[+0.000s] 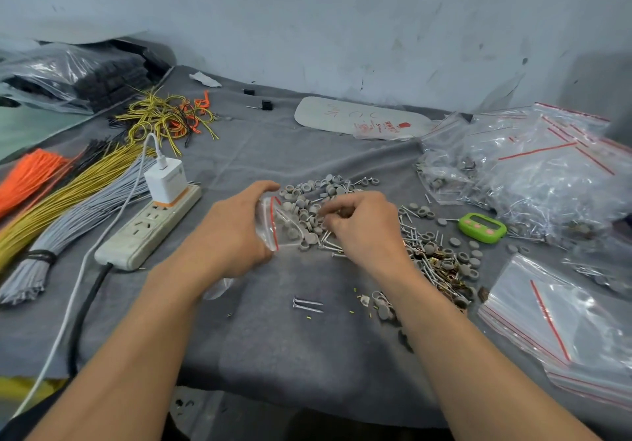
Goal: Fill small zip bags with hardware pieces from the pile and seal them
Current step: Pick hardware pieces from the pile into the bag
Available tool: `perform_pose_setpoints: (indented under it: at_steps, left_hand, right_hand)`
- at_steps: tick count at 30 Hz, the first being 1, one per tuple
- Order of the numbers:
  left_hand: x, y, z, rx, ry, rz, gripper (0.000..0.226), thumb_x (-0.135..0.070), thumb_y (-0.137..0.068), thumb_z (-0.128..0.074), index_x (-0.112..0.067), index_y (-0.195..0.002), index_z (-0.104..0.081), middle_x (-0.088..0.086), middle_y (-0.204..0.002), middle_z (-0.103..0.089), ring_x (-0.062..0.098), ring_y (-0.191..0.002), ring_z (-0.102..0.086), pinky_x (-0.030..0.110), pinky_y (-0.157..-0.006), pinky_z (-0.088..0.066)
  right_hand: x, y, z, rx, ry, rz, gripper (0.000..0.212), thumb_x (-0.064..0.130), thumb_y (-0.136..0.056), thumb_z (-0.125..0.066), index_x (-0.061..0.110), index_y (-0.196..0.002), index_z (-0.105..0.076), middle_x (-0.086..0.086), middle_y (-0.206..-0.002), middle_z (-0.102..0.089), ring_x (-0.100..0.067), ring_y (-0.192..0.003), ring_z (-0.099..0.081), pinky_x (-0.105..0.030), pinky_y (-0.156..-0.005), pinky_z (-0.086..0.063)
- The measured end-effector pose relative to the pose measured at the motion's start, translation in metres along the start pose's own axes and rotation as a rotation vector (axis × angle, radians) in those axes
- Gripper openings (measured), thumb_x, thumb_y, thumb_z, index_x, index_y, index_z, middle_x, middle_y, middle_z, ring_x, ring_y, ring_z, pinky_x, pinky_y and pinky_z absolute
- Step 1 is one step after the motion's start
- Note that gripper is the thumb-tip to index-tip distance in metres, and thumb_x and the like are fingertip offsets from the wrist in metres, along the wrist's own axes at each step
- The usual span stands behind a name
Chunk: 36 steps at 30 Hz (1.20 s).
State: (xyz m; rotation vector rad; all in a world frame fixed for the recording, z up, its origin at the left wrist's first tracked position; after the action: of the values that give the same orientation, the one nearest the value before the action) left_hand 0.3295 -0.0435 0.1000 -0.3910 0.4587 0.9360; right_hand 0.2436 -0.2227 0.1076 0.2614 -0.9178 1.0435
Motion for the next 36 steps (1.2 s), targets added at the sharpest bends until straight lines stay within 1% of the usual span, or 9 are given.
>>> perform_pose_setpoints:
  at_steps: [6, 13, 17, 19, 24, 29, 31, 33, 36]
  left_hand:
    - [0.018, -0.003, 0.016, -0.021, -0.017, 0.035, 0.100, -0.014, -0.065, -0.085, -0.047, -0.144, -0.035, -0.005, -0.112, -0.065, 0.018, -0.090, -0.060, 0.029, -0.068, -0.042]
    - [0.018, -0.004, 0.013, 0.004, -0.082, 0.048, 0.099, -0.011, -0.068, -0.082, -0.047, -0.146, -0.033, -0.005, -0.108, -0.059, 0.016, -0.083, -0.057, 0.029, -0.062, -0.041]
    - [0.009, -0.002, 0.008, -0.008, -0.063, 0.026, 0.095, -0.013, -0.070, -0.080, -0.045, -0.146, -0.033, 0.000, -0.115, -0.064, 0.022, -0.092, -0.058, 0.030, -0.071, -0.043]
    - [0.001, 0.000, 0.003, -0.020, -0.032, 0.000, 0.093, -0.017, -0.070, -0.081, -0.045, -0.145, -0.034, -0.001, -0.116, -0.066, 0.024, -0.099, -0.061, 0.032, -0.077, -0.047]
    - [-0.018, 0.002, -0.005, -0.005, 0.061, -0.061, 0.092, -0.020, -0.062, -0.082, -0.046, -0.140, -0.040, -0.014, -0.094, -0.063, 0.015, -0.082, -0.057, 0.023, -0.067, -0.042]
    - [-0.012, 0.001, 0.001, -0.011, 0.052, -0.022, 0.093, -0.017, -0.064, -0.081, -0.046, -0.142, -0.039, -0.012, -0.096, -0.058, 0.016, -0.080, -0.052, 0.011, -0.057, -0.034]
    - [-0.007, 0.001, 0.005, -0.004, 0.029, -0.004, 0.096, -0.015, -0.066, -0.081, -0.045, -0.145, -0.036, -0.007, -0.104, -0.060, 0.019, -0.081, -0.053, 0.024, -0.061, -0.037]
    - [-0.004, 0.001, 0.008, -0.003, 0.013, 0.010, 0.098, -0.013, -0.065, -0.082, -0.046, -0.145, -0.035, -0.006, -0.108, -0.061, 0.020, -0.085, -0.055, 0.029, -0.067, -0.037]
    - [-0.003, 0.002, 0.010, -0.010, 0.009, 0.014, 0.100, -0.014, -0.064, -0.083, -0.046, -0.145, -0.035, -0.007, -0.107, -0.060, 0.022, -0.087, -0.055, 0.030, -0.071, -0.038]
  right_hand:
    - [0.009, 0.001, -0.040, 0.182, 0.508, 0.149, 0.015, 0.035, -0.088, -0.072, 0.031, -0.100, -0.079, 0.004, -0.096, -0.075, -0.024, -0.101, -0.066, -0.035, -0.098, -0.049]
    - [0.004, 0.001, -0.036, 0.148, 0.373, 0.124, 0.009, 0.026, -0.088, -0.073, 0.024, -0.090, -0.081, 0.005, -0.089, -0.077, -0.022, -0.092, -0.068, -0.036, -0.094, -0.051]
    - [0.007, -0.005, -0.012, 0.040, 0.037, 0.051, 0.007, 0.024, -0.085, -0.078, 0.028, -0.088, -0.083, 0.024, -0.065, -0.069, 0.008, -0.067, -0.063, -0.006, -0.065, -0.042]
    - [0.021, -0.002, -0.017, 0.074, -0.087, 0.087, 0.007, 0.021, -0.082, -0.082, 0.027, -0.084, -0.083, 0.025, -0.059, -0.068, 0.012, -0.059, -0.061, -0.004, -0.059, -0.040]
    - [0.051, 0.017, -0.051, 0.316, -0.084, 0.231, 0.014, 0.013, -0.088, -0.074, 0.022, -0.093, -0.082, -0.003, -0.078, -0.077, -0.003, -0.077, -0.065, -0.036, -0.075, -0.058]
    - [0.029, 0.003, -0.016, 0.124, -0.284, 0.093, 0.024, 0.007, -0.083, -0.072, 0.029, -0.084, -0.083, 0.014, -0.078, -0.078, 0.000, -0.080, -0.074, -0.019, -0.075, -0.055]
    - [0.009, -0.004, 0.001, 0.031, -0.159, 0.014, 0.025, 0.011, -0.081, -0.076, 0.034, -0.076, -0.081, 0.021, -0.071, -0.075, 0.007, -0.073, -0.070, -0.010, -0.070, -0.049]
    - [0.001, -0.002, -0.010, 0.133, 0.090, -0.004, 0.016, 0.019, -0.081, -0.078, 0.034, -0.080, -0.081, 0.023, -0.066, -0.071, 0.006, -0.070, -0.067, -0.006, -0.066, -0.045]
    - [0.004, 0.013, -0.045, 0.306, 0.317, 0.064, 0.010, 0.026, -0.079, -0.079, 0.031, -0.087, -0.081, 0.014, -0.078, -0.074, -0.011, -0.083, -0.070, -0.022, -0.079, -0.055]
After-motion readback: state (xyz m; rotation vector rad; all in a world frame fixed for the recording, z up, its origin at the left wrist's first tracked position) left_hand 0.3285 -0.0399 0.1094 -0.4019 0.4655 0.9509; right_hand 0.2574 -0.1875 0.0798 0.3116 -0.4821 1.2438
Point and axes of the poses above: each hand's wrist, its own y-axis away from the middle knuckle, its own z-axis out of the back of the hand, x = y × z, the point moved 10 cm from there along -y, towards the middle knuckle
